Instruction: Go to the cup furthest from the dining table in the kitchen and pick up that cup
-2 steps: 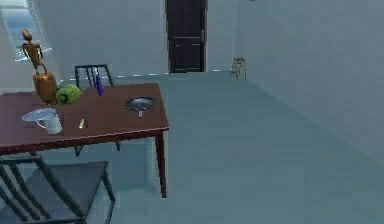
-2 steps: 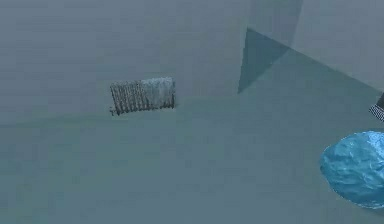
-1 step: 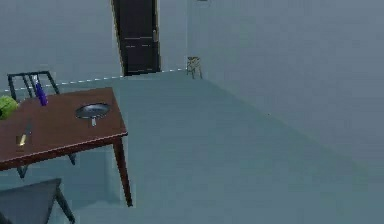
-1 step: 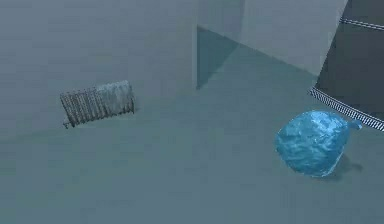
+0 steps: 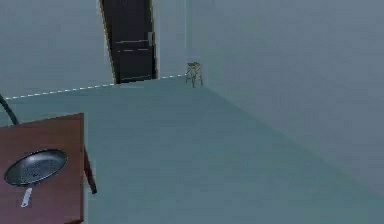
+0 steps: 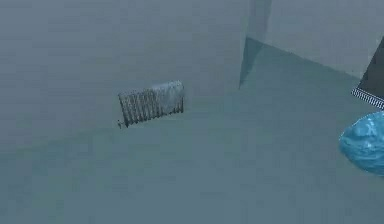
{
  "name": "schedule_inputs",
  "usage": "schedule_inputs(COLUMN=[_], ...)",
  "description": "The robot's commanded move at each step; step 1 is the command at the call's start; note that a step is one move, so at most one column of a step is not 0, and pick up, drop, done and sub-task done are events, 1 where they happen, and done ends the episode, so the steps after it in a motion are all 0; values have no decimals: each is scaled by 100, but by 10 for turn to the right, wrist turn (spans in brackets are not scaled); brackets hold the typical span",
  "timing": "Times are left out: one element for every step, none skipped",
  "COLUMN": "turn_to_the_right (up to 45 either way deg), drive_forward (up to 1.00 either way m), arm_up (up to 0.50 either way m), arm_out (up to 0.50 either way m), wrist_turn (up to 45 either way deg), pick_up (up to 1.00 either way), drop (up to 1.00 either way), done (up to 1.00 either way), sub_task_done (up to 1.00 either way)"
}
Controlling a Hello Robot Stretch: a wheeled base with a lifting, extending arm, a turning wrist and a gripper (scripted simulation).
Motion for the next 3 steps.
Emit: schedule_inputs(turn_to_the_right=[-450, -450, -450], drive_forward=[0, 0, 0], arm_up=[0, 0, 0], arm_out=[0, 0, 0], wrist_turn=[0, 0, 0], pick_up=[0, 0, 0], drop=[0, 0, 0], done=[0, 0, 0], sub_task_done=[0, 0, 0])
